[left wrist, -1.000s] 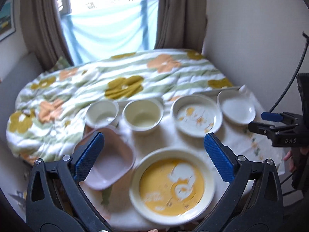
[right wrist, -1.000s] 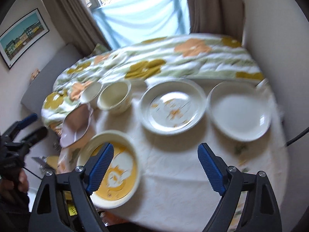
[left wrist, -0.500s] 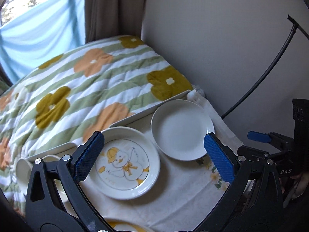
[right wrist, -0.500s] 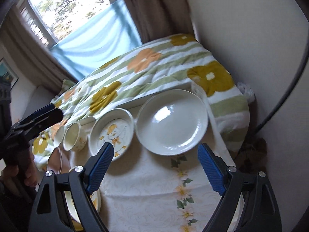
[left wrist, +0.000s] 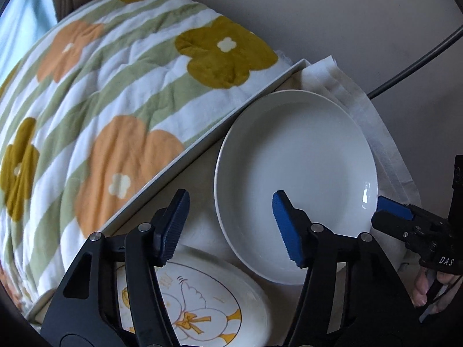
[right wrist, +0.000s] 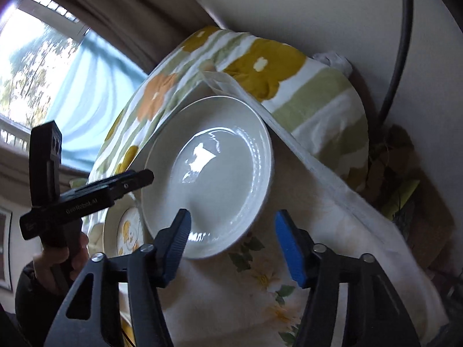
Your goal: Organize plates and bowls
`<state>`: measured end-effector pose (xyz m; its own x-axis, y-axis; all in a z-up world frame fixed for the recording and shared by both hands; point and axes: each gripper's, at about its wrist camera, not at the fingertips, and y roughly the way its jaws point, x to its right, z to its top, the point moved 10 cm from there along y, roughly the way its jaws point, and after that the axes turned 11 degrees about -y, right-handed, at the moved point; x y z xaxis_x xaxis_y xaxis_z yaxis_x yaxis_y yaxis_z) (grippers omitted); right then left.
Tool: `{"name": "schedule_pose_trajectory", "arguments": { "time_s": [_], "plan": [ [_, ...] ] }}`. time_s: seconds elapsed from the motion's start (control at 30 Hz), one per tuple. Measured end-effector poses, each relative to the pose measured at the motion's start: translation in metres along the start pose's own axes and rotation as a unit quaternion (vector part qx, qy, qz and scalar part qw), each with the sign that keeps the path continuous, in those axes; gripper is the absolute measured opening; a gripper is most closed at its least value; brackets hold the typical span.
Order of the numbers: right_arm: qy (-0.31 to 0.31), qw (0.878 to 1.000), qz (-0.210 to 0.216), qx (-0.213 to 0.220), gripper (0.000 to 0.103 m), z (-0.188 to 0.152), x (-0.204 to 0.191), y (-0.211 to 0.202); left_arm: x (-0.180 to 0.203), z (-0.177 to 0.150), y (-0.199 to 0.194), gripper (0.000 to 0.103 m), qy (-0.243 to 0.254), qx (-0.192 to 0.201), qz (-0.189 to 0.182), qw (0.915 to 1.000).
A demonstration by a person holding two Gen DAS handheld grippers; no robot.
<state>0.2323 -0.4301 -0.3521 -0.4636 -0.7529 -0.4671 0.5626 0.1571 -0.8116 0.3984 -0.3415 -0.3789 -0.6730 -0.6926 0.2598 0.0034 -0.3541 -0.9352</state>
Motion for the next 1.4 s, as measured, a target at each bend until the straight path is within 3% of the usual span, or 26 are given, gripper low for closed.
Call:
{"name": "schedule_pose_trajectory", "arguments": {
  "time_s": [0.07,0.2,0.27,0.37,0.43,0.57,1.13,1.4],
  "plan": [
    [0.010,1.000,-0.009,0.008,0.048,0.002,0.004,0.004,-0.002,0.002,0.011,0.046,0.003,-0.011,-0.006,0.9999],
    [0.038,0.999,-0.021,0.016,0.048,0.005,0.011,0.012,-0.001,0.006,0.015,0.042,0.011,-0.012,-0.022,0.9996],
    [0.047,0.998,-0.023,0.016,0.047,0.005,0.012,0.016,-0.001,0.010,0.017,0.032,0.017,-0.011,-0.022,0.9996],
    [0.047,0.998,-0.027,0.015,0.031,0.005,0.011,0.021,-0.001,0.012,0.019,0.022,0.020,-0.013,-0.027,0.9993],
    [0.046,0.998,-0.036,0.016,0.029,0.005,0.012,0.022,-0.001,0.013,0.021,0.018,0.024,-0.013,-0.029,0.9992],
    [0.051,0.997,-0.045,0.020,0.019,0.004,0.018,0.022,0.000,0.013,0.022,0.017,0.025,-0.010,-0.030,0.9992],
    [0.006,0.999,-0.045,0.018,0.018,0.005,0.013,0.012,0.011,0.008,-0.006,0.017,0.051,0.031,0.003,0.9982],
    [-0.068,0.996,-0.041,0.035,0.018,0.013,-0.001,-0.010,0.012,-0.009,-0.047,0.017,0.010,0.080,0.017,0.9966]
  ]
}}
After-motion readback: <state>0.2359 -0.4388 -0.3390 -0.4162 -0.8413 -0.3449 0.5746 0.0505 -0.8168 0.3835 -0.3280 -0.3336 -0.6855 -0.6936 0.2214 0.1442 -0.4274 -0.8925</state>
